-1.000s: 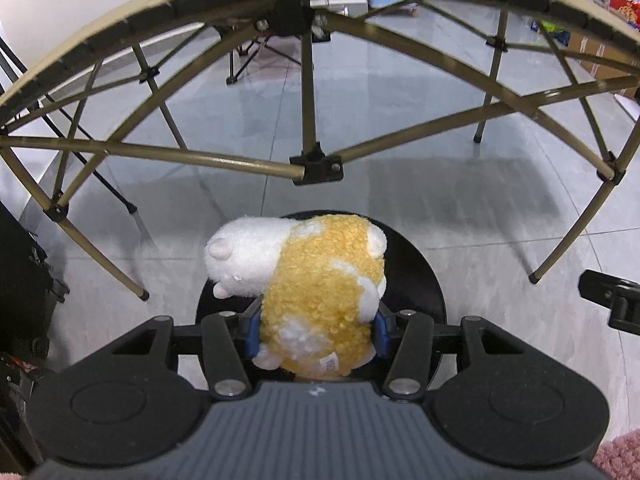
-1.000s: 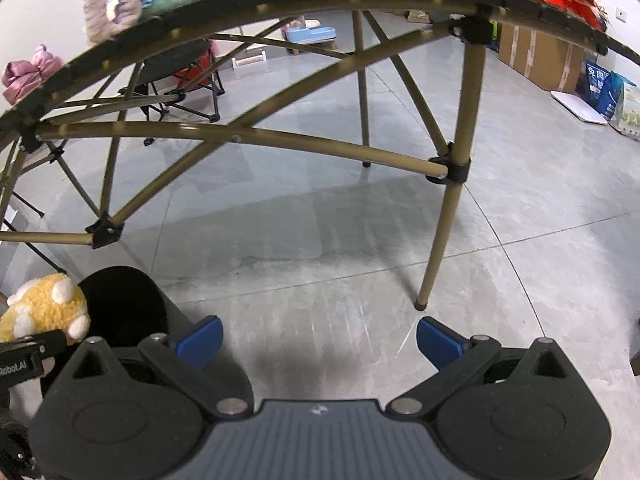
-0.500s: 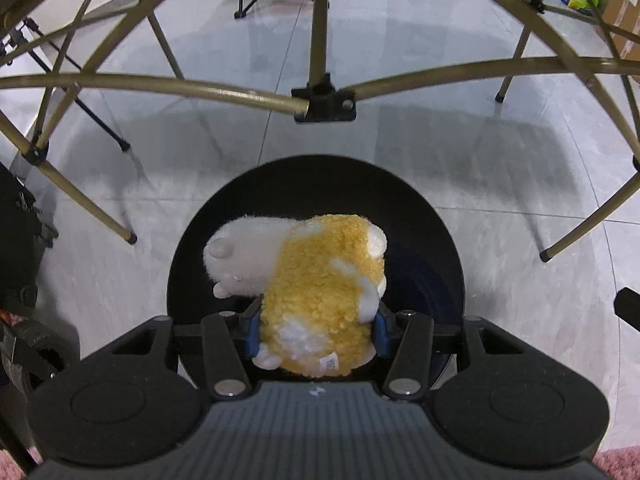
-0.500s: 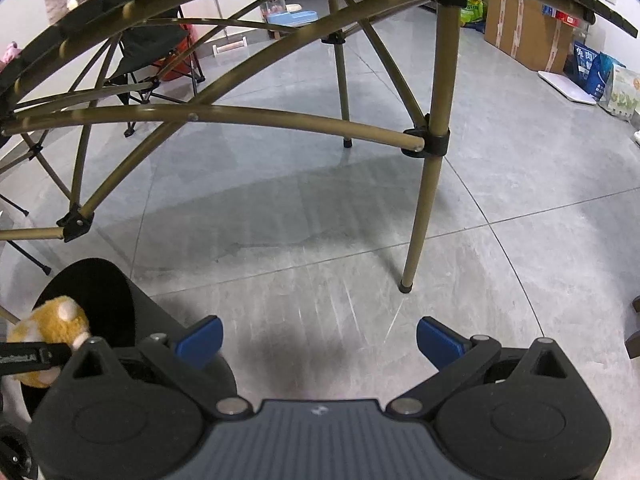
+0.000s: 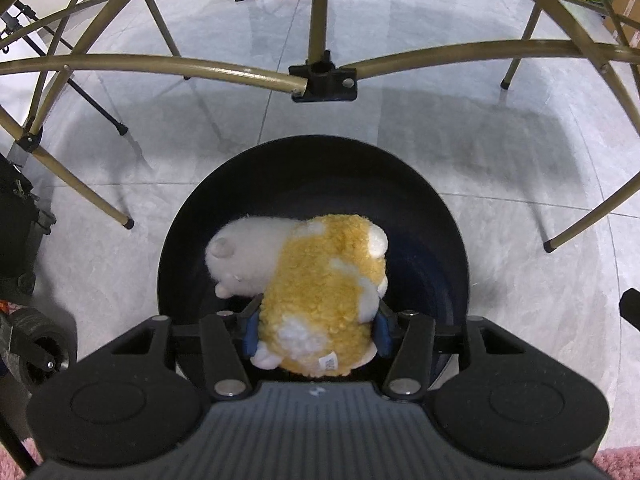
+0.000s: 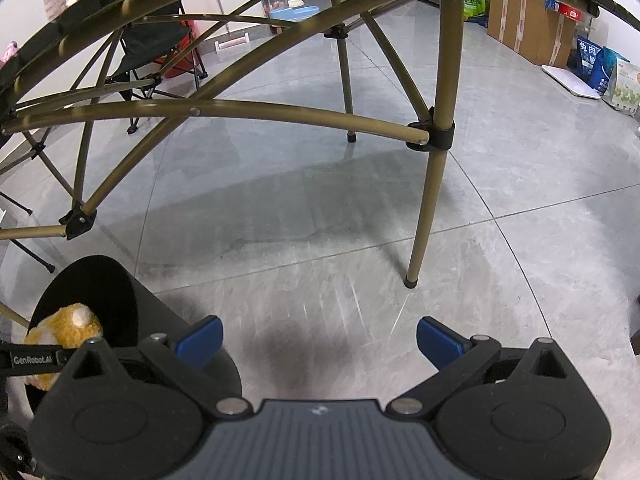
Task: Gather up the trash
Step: 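Lower the white-and-yellow plush into the bin and open the left gripper, then move both empty tools back toward the table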
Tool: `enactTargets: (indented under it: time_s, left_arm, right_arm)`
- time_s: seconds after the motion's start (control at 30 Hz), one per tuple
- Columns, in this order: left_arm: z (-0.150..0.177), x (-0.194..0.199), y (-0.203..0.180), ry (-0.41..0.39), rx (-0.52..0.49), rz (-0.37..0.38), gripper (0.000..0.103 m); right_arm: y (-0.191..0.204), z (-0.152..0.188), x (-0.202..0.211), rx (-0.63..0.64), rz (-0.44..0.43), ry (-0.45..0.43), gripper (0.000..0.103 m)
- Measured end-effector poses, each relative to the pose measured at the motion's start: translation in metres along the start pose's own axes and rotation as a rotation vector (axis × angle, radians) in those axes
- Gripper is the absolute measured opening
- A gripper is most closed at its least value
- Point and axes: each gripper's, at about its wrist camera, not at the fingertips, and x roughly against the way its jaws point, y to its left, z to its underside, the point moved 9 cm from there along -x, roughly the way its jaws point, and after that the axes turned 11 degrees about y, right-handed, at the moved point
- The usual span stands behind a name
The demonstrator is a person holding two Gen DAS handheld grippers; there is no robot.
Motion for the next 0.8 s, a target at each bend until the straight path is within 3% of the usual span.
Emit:
enactTargets:
  time_s: [0.03,0.1,0.17,0.8]
  left_arm:
    - [0.0004,-0.0012,0.0001,0.003,0.001,-0.006,0.061]
    - [0.0014,-0.0020,0.0005,0.005,0.005,-0.016,0.089]
    - [0.0011,-0.0003,0.0023,-0.004,0.023,-0.024,0.101]
    - [0.0064,-0.0002,0.0050,0.015,0.021,-0.024,0.103]
  right_arm:
    - [0.0002,0.0000,-0.0003,0.001,-0.001,0.001,0.103]
    - [0.0004,0.0001,-0.0001,0.001,-0.004,0.002,0.103]
    - [0.0003,0.0002,0.0005,0.001,-0.005,0.000,0.103]
    - [0.0056,0.0017,-0.0047,0.023,0.003,0.014,0.103]
